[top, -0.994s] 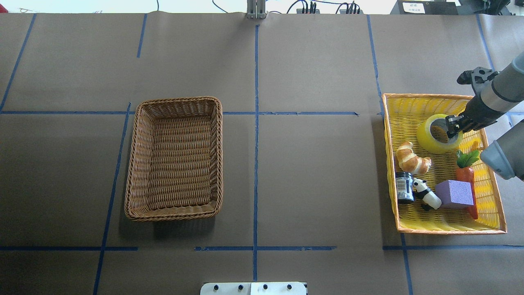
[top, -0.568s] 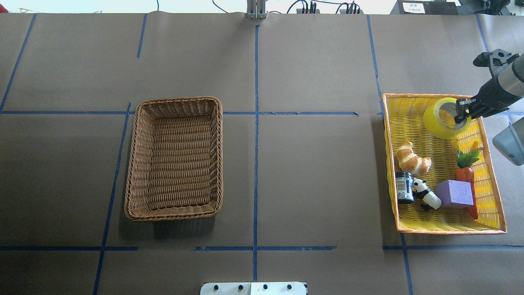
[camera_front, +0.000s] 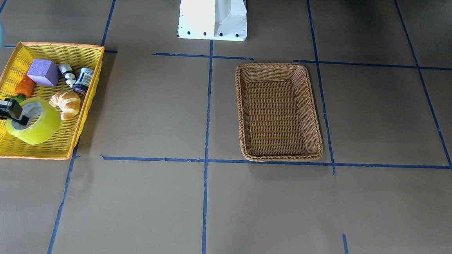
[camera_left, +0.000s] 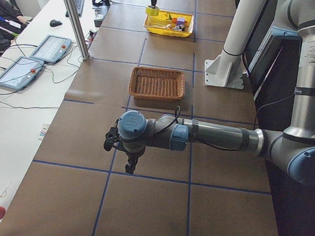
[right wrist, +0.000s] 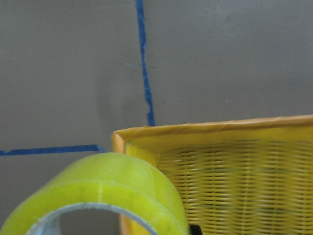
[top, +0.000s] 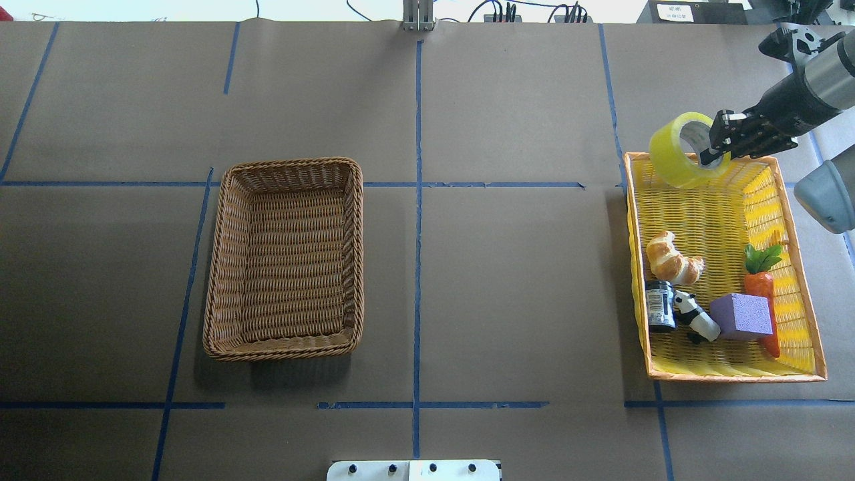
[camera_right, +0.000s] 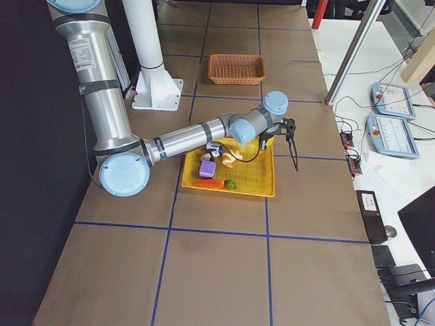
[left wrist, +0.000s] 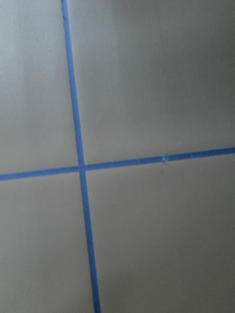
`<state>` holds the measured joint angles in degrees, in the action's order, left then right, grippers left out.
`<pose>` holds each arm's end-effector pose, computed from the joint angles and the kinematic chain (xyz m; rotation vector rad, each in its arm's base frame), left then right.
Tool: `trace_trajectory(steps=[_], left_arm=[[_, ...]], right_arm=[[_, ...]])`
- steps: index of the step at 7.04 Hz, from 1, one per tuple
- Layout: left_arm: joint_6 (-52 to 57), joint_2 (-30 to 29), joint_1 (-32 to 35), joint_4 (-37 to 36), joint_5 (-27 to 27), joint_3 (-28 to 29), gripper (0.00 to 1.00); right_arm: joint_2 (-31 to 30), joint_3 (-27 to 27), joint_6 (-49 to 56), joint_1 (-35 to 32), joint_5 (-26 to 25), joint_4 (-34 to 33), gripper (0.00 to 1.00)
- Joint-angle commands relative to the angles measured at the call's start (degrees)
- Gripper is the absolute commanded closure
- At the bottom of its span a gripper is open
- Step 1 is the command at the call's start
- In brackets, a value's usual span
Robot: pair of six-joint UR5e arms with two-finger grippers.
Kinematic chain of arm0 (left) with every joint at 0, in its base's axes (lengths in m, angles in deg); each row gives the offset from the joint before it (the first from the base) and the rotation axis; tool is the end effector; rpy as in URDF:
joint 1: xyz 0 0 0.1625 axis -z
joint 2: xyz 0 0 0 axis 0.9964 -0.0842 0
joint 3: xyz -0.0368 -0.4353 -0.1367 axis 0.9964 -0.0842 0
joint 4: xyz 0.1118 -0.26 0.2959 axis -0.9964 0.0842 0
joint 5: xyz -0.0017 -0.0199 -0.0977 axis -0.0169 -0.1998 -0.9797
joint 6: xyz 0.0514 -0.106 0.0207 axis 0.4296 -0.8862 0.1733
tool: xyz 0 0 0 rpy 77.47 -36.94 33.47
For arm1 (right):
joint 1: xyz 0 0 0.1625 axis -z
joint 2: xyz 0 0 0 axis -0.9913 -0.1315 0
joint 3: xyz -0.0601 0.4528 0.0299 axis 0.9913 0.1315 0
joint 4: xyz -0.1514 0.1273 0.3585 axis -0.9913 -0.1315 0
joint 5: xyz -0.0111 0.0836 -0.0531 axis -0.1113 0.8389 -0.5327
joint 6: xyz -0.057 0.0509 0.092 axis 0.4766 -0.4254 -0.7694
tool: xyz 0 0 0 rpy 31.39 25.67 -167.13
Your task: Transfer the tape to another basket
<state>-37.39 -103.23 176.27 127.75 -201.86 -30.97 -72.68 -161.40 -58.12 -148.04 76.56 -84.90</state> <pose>-0.0477 -0.4563 0.6591 0.1139 0.9031 0.1089 -0.2093 -0.5563 0.4704 -0.0538 -1.0480 0.1030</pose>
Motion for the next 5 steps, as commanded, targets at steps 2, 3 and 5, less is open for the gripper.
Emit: trace_trajectory(steps=[2,3,5], left_arm=[[-17.34,-0.54,-6.24,5.32,-0.79,-8.13,0.00],[-29.09,-0.63,-11.94,11.19,-0.79,-9.55,0.00],[-54.49,-2.90,-22.41,28.92,-0.18,-8.34,0.00]], right_arm=[[6.87,-6.21,-16.96,6.78,0.52,0.26,0.98],[8.82,-6.92,-23.27,9.75,-0.78,3.74,0.98],[8.14,-6.31,-40.39,15.73,-9.11,21.62,0.98]])
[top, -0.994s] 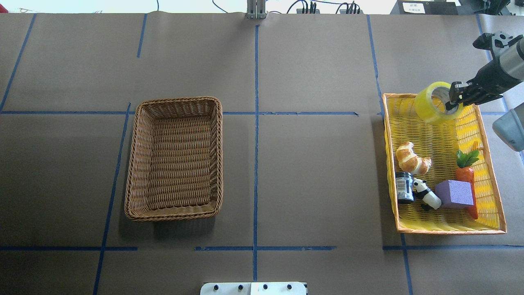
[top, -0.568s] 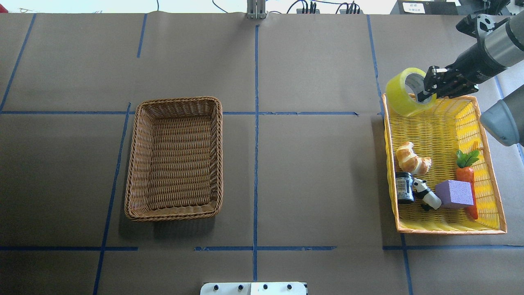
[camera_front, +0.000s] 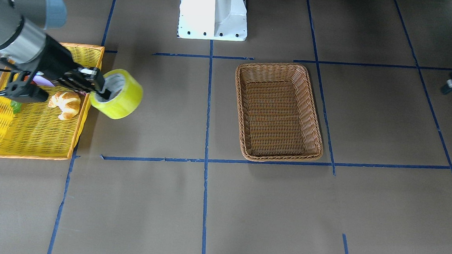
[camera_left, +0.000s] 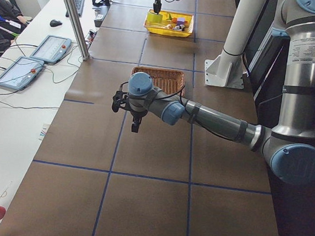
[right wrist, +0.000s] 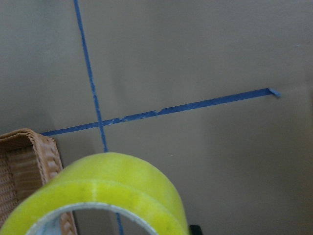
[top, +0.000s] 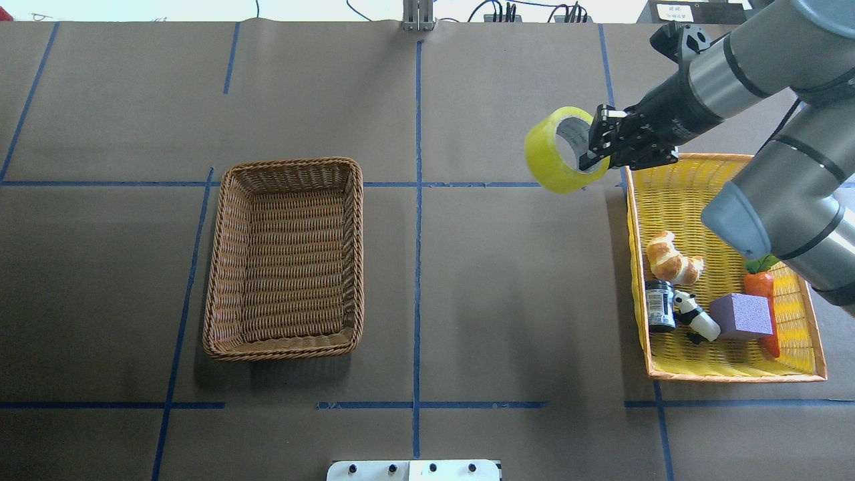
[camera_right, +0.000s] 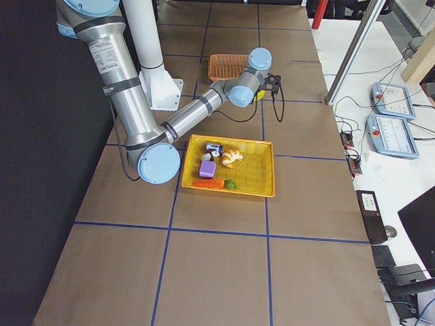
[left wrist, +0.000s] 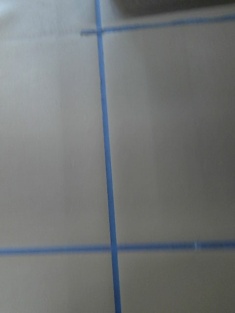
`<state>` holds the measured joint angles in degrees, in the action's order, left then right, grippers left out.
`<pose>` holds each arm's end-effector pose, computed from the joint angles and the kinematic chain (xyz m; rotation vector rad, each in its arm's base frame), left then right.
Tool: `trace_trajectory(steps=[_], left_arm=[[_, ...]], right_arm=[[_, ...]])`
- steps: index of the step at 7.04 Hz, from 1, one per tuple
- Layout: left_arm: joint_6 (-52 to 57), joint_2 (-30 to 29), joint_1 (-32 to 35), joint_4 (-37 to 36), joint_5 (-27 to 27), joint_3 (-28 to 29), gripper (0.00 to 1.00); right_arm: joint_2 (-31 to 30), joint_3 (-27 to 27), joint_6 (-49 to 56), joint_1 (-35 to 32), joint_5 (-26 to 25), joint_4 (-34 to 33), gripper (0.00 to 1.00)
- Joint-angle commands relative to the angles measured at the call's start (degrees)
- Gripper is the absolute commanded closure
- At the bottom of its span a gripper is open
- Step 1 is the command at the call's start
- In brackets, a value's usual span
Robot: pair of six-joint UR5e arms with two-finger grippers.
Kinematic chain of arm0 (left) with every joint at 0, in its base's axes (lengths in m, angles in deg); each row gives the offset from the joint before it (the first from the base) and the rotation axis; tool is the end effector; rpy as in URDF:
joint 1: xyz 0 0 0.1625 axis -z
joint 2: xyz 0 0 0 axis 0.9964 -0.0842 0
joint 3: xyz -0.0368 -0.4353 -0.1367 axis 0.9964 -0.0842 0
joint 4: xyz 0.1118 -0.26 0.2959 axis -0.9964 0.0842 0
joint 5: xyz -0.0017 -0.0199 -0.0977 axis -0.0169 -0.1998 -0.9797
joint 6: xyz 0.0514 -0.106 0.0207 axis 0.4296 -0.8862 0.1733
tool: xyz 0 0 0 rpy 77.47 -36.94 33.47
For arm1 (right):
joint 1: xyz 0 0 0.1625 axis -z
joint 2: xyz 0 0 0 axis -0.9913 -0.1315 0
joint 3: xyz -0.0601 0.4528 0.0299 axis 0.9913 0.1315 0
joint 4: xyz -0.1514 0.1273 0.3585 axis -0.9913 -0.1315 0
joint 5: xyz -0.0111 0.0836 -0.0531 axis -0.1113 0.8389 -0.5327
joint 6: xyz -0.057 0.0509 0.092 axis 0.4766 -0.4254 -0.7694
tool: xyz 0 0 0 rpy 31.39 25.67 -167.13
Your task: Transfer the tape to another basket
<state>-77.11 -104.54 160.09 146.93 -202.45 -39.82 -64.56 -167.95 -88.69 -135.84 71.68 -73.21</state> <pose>0.0869 -0.4694 0.5316 0.1163 1.0293 -0.0310 -0.3225 -0.5110 0.3121 -0.0824 -1.2493 0.2017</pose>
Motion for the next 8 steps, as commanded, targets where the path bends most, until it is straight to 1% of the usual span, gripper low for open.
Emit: trace_trajectory(steps=[1,2,3,4,5,6,7,8], left_arm=[[-23.94,-3.61,-8.98,14.60,0.51,0.61,0.00],[-32.29,-5.98,-10.92,18.13,0.52,0.35,0.00],[-41.34,-7.83,-12.50,24.08,0.60,0.52,0.00],[-49.26,-9.50,-14.00,29.45,0.69,0.52,0.00],[-57.78,-10.74,-16.80,36.73,4.61,0.44,0.00],[-67.18,-10.93,-22.74,46.02,13.52,0.44,0.00],[-75.88,-11.01,-27.24,54.91,19.44,0.70,0.00],[-83.02,-13.19,-29.72,59.26,22.37,0.44,0.00]], right_arm=[[0.01,0.24,-16.44,6.26,-8.09,16.37,0.98],[-0.08,0.24,-19.81,10.47,-14.39,20.44,0.98],[-0.17,0.24,-23.93,14.16,-20.81,25.00,0.98],[-0.17,0.33,-27.11,16.81,-25.05,30.53,0.98],[-0.25,0.33,-29.66,18.14,-26.57,35.28,0.98],[-0.43,0.33,-29.77,19.11,-27.19,37.07,0.99],[-0.43,0.42,-31.08,19.73,-27.29,40.40,0.99],[-0.43,0.33,-31.96,20.08,-27.20,42.43,1.00]])
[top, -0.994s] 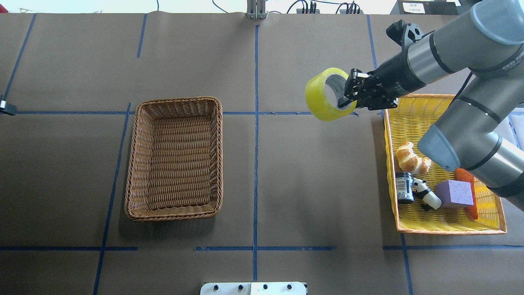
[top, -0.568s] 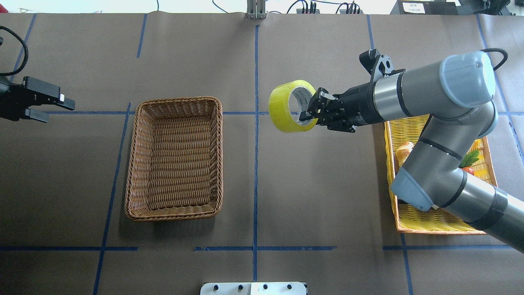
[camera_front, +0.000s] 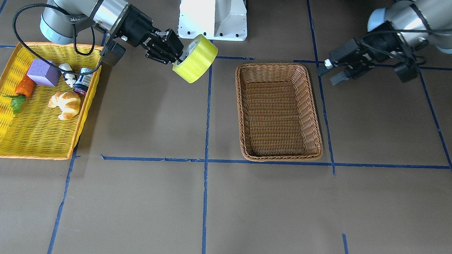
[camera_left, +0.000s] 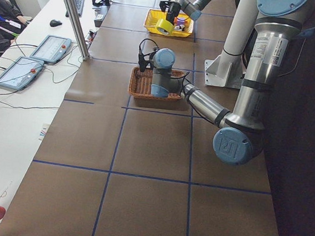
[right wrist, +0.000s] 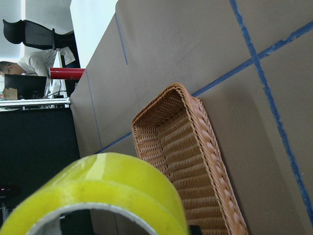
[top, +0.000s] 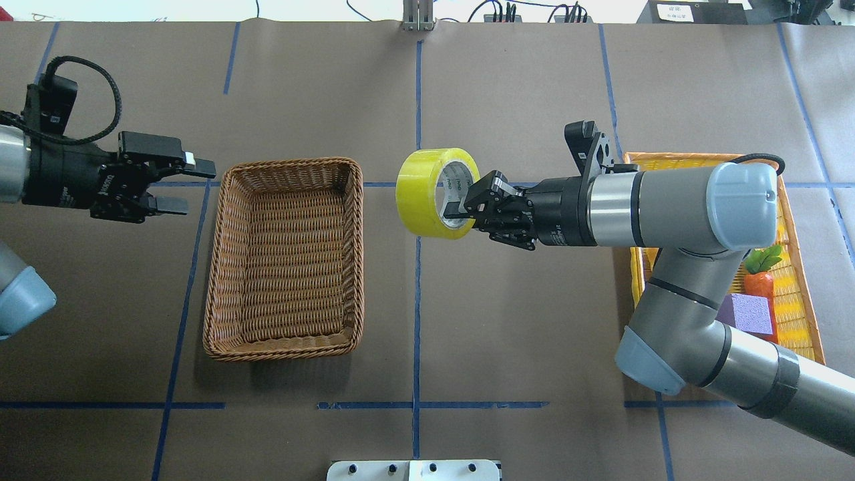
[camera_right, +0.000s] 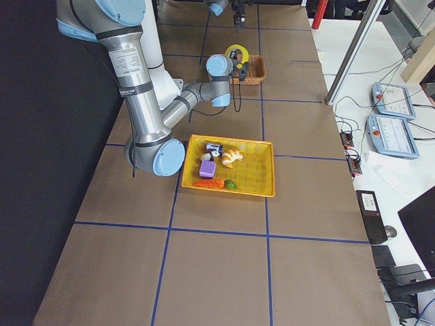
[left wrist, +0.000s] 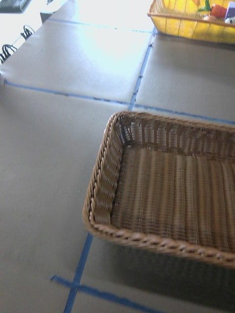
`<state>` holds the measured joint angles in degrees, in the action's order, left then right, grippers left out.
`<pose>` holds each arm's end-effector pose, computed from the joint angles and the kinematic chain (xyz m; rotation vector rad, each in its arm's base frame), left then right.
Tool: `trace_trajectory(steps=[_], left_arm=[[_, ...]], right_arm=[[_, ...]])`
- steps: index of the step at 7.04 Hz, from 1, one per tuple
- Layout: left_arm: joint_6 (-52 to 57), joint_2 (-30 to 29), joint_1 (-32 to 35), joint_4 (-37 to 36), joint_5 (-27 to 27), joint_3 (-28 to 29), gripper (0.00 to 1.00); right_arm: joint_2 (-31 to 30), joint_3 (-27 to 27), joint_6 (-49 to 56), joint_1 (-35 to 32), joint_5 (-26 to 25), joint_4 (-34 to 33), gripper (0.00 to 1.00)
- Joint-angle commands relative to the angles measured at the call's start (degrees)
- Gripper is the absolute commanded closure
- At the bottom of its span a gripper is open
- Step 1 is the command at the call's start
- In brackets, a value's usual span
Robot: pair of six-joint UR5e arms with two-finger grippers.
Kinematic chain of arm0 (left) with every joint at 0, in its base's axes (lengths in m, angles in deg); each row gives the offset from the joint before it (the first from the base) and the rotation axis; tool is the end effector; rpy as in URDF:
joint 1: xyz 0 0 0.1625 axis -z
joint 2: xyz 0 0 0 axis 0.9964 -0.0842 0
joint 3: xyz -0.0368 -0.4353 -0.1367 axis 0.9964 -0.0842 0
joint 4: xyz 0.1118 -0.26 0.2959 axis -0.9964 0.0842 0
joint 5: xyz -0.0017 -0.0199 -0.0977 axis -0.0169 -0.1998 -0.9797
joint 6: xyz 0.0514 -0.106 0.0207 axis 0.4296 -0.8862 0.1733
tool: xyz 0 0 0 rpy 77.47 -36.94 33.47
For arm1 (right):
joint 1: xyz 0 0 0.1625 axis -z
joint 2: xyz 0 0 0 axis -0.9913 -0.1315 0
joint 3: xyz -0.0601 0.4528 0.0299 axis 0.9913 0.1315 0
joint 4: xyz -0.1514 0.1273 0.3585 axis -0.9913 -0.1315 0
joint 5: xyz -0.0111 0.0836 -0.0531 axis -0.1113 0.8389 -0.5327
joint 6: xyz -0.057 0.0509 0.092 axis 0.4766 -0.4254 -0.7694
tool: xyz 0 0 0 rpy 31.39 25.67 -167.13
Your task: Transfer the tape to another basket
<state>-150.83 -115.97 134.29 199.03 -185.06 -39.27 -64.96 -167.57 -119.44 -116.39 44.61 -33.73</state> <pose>0.2827 -0.4247 0.3418 -0.0034 1.6670 -0.3672 -0.4256 -0.3980 0.2487 -0.0431 -1.7673 0.3812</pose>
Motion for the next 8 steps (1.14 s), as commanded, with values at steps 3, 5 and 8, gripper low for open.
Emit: trace_trajectory(steps=[3,5,8], left_arm=[[-20.78,-7.93,-9.46,14.81,9.30,-0.11,0.00],[-27.36,-8.11,-11.15,21.25,12.82,-0.20,0.00],[-28.27,-10.83,-14.38,21.80,14.58,0.06,0.00]], right_arm=[[-0.03,-0.04,-6.93,3.95,0.21,13.04,1.00],[-1.60,0.05,-11.81,7.03,0.30,24.18,1.00],[-1.35,0.04,-11.68,9.95,-0.49,26.00,1.00]])
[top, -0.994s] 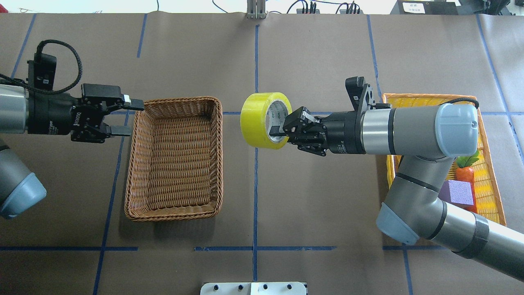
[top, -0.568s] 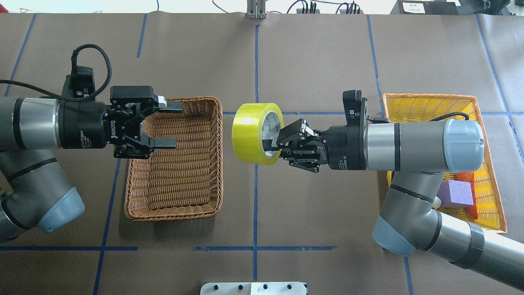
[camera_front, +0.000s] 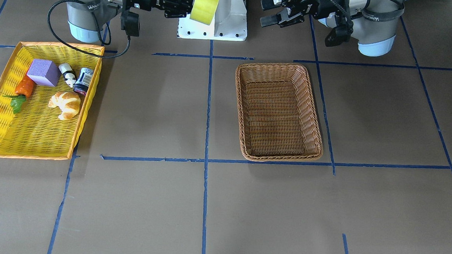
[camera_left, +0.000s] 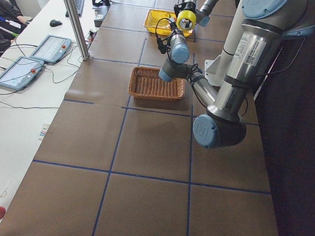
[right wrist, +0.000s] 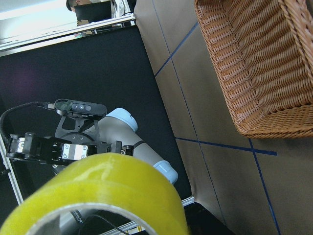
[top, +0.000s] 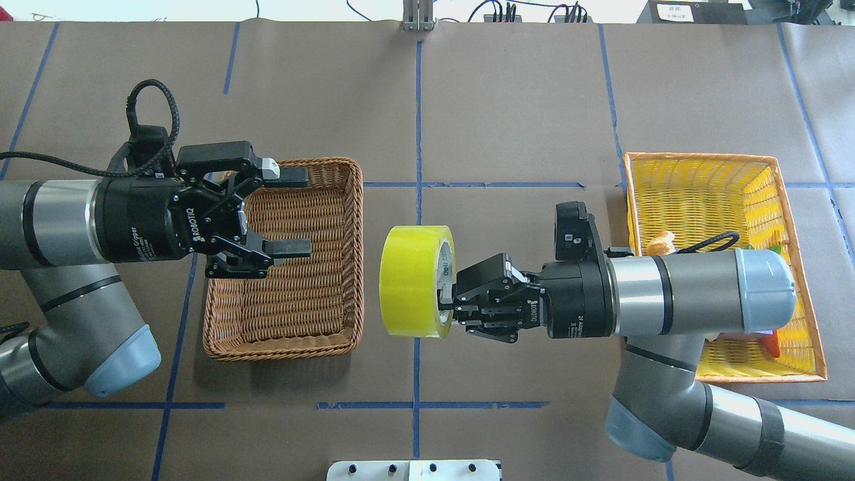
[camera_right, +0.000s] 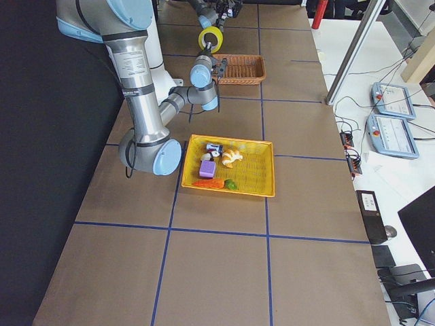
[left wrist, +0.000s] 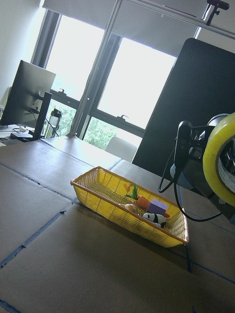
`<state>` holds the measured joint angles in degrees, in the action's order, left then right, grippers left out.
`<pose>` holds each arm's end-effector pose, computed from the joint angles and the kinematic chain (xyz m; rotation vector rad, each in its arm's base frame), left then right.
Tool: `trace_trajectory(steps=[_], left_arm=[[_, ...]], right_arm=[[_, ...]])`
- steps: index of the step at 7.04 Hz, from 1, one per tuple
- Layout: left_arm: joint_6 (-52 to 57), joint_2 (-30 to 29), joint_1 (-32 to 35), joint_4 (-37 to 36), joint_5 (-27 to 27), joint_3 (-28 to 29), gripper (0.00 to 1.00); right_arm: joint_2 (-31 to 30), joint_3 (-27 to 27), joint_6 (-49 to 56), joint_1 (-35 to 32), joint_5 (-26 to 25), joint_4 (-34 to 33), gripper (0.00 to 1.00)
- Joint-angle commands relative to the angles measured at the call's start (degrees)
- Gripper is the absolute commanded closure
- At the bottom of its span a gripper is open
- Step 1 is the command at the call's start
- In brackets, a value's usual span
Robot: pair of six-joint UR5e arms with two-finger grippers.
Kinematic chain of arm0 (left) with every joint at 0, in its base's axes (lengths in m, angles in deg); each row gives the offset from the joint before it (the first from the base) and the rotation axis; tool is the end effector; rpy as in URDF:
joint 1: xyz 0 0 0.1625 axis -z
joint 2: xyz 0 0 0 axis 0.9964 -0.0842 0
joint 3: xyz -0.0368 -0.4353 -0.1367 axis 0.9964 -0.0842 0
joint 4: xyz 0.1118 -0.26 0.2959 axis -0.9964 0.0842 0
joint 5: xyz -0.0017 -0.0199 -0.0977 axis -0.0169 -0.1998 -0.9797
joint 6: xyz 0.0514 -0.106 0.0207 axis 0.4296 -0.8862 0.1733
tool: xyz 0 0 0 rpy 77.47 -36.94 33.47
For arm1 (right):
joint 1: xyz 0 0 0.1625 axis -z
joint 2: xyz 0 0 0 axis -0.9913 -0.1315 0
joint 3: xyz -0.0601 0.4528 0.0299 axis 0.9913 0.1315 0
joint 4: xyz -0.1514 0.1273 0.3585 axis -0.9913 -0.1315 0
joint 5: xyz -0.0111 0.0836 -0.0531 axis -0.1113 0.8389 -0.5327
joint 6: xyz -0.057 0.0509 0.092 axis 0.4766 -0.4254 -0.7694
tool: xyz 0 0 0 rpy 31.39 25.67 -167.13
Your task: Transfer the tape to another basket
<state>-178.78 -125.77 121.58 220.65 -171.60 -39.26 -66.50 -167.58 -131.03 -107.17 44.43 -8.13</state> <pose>0.3417 -0.3624 0.2288 -0.3771 2.1618 -0.3906 -0.4272 -0.2989 0.2348 -0.3261 -2.1247 0.1969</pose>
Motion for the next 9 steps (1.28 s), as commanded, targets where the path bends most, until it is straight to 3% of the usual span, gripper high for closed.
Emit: trace_trajectory(steps=[1,5,7,9], left_arm=[[-0.31,-2.08,-3.26,0.09,1.38,-0.04,0.00],[-1.81,-5.25,-7.22,0.09,5.24,0.05,0.00],[-1.81,-5.26,-8.46,0.18,6.40,-0.13,0.00],[-1.81,-5.26,-8.73,0.09,6.40,0.05,0.00]], right_arm=[[0.37,0.14,0.09,0.91,-0.39,0.05,1.00],[0.55,1.11,0.35,2.22,-1.26,-0.21,1.00],[0.64,1.11,0.62,4.94,-5.38,-0.47,1.00],[0.90,1.02,0.97,5.39,-5.57,-0.39,1.00]])
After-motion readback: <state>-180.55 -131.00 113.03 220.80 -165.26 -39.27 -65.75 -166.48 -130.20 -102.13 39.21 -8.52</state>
